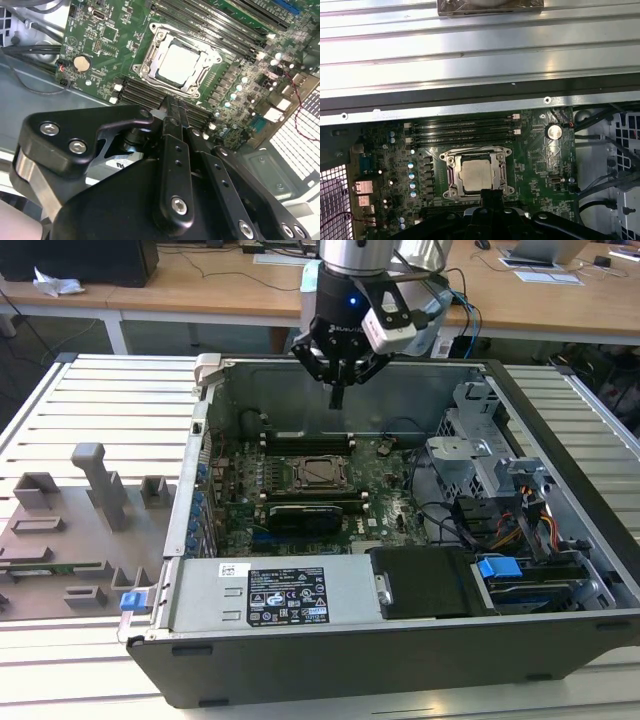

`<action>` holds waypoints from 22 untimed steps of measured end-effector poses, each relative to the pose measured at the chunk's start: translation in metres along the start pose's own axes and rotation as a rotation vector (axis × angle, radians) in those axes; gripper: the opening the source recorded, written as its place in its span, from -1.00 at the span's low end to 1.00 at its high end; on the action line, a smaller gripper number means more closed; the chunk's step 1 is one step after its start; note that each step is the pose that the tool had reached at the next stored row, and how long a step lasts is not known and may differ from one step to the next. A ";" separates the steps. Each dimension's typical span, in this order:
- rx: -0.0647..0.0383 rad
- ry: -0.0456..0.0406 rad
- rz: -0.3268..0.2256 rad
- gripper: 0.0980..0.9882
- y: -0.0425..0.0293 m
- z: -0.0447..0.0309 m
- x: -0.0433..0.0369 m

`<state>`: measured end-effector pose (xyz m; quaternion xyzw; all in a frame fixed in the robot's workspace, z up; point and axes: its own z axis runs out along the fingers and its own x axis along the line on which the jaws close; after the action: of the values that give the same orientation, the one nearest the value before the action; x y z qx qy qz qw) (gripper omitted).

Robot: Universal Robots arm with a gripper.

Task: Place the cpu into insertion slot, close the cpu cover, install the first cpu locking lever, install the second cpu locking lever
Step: 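Install the first cpu locking lever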

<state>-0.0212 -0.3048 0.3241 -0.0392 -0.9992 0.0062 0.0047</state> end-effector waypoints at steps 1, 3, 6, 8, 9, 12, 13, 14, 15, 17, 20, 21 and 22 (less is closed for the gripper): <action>0.000 -0.0001 0.000 -0.98 0.0000 -0.0013 0.0000; 0.000 0.0000 0.000 -0.98 -0.0001 -0.0053 0.0000; 0.000 0.0000 0.000 -0.98 -0.0001 -0.0123 -0.0001; 0.000 0.0000 0.000 -0.98 -0.0002 -0.0174 -0.0001; 0.000 0.0000 0.000 -0.98 -0.0002 -0.0188 -0.0002; 0.000 0.0000 0.000 -0.98 -0.0002 -0.0225 -0.0002; 0.000 0.0000 0.000 -0.98 -0.0003 -0.0239 -0.0002; 0.000 0.0000 0.000 -0.98 -0.0003 -0.0249 -0.0002; 0.000 0.0000 0.000 -0.98 -0.0003 -0.0259 -0.0003; 0.000 0.0001 0.000 -0.98 -0.0003 -0.0281 -0.0003; 0.000 0.0002 0.000 -0.98 -0.0003 -0.0311 -0.0004; 0.000 0.0002 0.000 -0.98 -0.0004 -0.0321 -0.0004; 0.000 0.0001 0.000 -0.98 -0.0004 -0.0328 -0.0004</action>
<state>-0.0205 -0.3048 0.3569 -0.0391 -0.9992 0.0061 0.0048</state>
